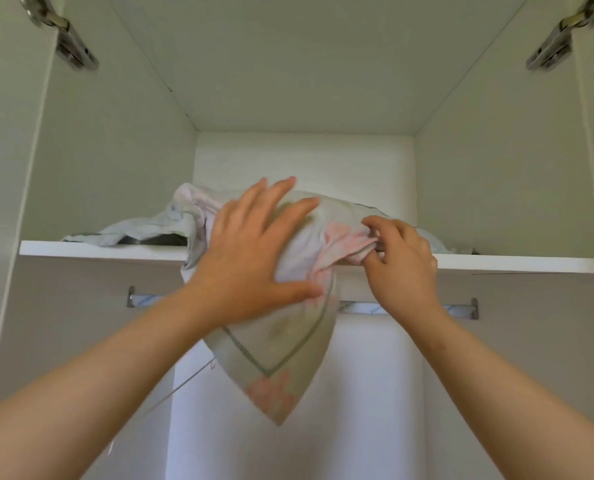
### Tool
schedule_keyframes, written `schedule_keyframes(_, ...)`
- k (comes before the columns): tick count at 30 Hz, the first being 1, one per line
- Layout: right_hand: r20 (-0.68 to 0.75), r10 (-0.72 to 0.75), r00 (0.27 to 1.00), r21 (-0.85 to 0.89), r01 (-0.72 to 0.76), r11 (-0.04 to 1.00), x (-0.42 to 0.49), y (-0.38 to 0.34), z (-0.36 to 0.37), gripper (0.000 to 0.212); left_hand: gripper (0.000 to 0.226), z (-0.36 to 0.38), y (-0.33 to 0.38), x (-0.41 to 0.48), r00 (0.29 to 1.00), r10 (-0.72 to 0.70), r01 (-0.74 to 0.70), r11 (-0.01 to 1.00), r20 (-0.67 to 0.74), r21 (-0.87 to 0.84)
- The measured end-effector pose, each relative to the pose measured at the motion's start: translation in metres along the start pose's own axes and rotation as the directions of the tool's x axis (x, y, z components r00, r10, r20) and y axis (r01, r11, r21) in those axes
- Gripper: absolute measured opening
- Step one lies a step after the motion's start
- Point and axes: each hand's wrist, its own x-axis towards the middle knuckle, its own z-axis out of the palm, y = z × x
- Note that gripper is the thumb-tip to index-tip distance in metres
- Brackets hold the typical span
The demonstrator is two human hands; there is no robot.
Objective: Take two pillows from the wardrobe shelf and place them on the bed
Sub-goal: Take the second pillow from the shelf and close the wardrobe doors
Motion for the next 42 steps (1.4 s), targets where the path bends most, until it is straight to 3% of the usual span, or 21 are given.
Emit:
schedule_keyframes(3, 0.027, -0.171, 0.985, -0.074, 0.172, 0.982, -0.007, -0.019, 0.000, 0.059, 0.111, 0.002, -0.034, -0.011, 0.947, -0.212, 0.177, 0.972, 0.241, 0.157)
schedule_keyframes(5, 0.077, -0.259, 0.963, -0.127, 0.267, 0.955, -0.008, -0.028, 0.006, 0.056, 0.092, 0.005, -0.047, -0.008, 0.933, -0.259, 0.224, 0.961, 0.248, 0.159)
schedule_keyframes(8, 0.002, -0.256, 0.967, -0.020, 0.256, 0.967, -0.003, -0.034, 0.009, 0.035, 0.038, 0.011, -0.049, 0.000, 0.987, -0.154, 0.159, 0.975, -0.043, 0.155)
schedule_keyframes(12, -0.038, -0.257, 0.966, 0.023, 0.258, 0.966, 0.001, -0.020, 0.000, 0.048, 0.024, 0.011, -0.026, -0.001, 0.975, -0.127, 0.149, 0.983, -0.182, 0.111)
schedule_keyframes(15, -0.017, -0.237, 0.971, -0.011, 0.237, 0.971, 0.000, 0.012, -0.019, 0.059, 0.028, 0.017, 0.013, -0.002, 0.991, -0.062, 0.074, 0.992, -0.116, 0.100)
schedule_keyframes(18, -0.031, -0.154, 0.988, 0.003, 0.154, 0.988, -0.011, 0.040, -0.039, 0.055, 0.009, 0.010, 0.064, 0.006, 0.989, 0.136, -0.146, 0.966, 0.063, 0.212)
schedule_keyframes(19, -0.035, -0.137, 0.990, 0.002, 0.137, 0.991, -0.015, 0.045, -0.044, 0.050, 0.010, 0.004, 0.073, 0.013, 0.976, 0.133, -0.161, 0.973, 0.170, 0.163)
schedule_keyframes(21, -0.012, -0.101, 0.995, 0.029, 0.101, 0.994, -0.016, 0.050, -0.053, 0.039, 0.028, -0.016, 0.074, 0.031, 0.924, 0.068, -0.019, 0.991, 0.377, -0.133)
schedule_keyframes(22, 0.020, -0.086, 0.996, 0.060, 0.085, 0.995, -0.014, 0.050, -0.058, 0.035, 0.034, -0.029, 0.070, 0.040, 0.918, 0.039, 0.072, 0.962, 0.393, -0.264)
schedule_keyframes(24, 0.074, -0.065, 0.995, 0.112, 0.057, 0.992, -0.006, 0.045, -0.067, 0.033, 0.031, -0.045, 0.049, 0.058, 0.968, 0.010, 0.090, 0.920, 0.252, -0.383)
schedule_keyframes(26, 0.068, -0.073, 0.995, 0.183, 0.059, 0.981, 0.004, 0.037, -0.075, 0.030, 0.030, -0.041, 0.020, 0.074, 0.985, 0.030, 0.017, 0.964, 0.170, -0.264)
schedule_keyframes(28, 0.043, -0.077, 0.996, 0.258, 0.063, 0.964, 0.011, 0.026, -0.080, 0.036, 0.042, -0.030, -0.004, 0.084, 0.952, 0.008, 0.044, 0.986, 0.307, -0.164)
schedule_keyframes(30, 0.026, -0.048, 0.998, 0.365, 0.035, 0.930, 0.017, 0.011, -0.083, 0.041, 0.062, -0.018, -0.021, 0.086, 0.873, -0.066, 0.129, 0.987, 0.483, -0.098)
schedule_keyframes(33, -0.031, -0.011, 0.999, 0.457, 0.024, 0.889, 0.031, -0.017, -0.081, 0.038, 0.083, -0.003, -0.038, 0.083, 0.830, -0.145, 0.158, 0.987, 0.539, 0.022)
schedule_keyframes(35, -0.052, -0.055, 0.997, 0.342, 0.069, 0.937, 0.042, -0.033, -0.073, 0.020, 0.080, 0.006, -0.043, 0.080, 0.838, -0.171, 0.138, 0.985, 0.518, 0.102)
schedule_keyframes(36, -0.014, -0.091, 0.996, 0.247, 0.092, 0.965, 0.046, -0.040, -0.066, 0.021, 0.071, 0.012, -0.042, 0.077, 0.845, -0.187, 0.131, 0.981, 0.500, 0.146)
schedule_keyframes(39, 0.206, -0.132, 0.970, -0.121, 0.159, 0.980, 0.048, -0.054, -0.042, 0.050, 0.040, 0.025, -0.037, 0.063, 0.950, -0.161, 0.092, 0.963, 0.267, 0.255)
schedule_keyframes(42, 0.255, -0.143, 0.956, -0.315, 0.222, 0.923, 0.033, -0.042, -0.019, 0.050, 0.035, 0.029, -0.035, 0.044, 0.994, -0.084, 0.064, 0.970, 0.075, 0.235)
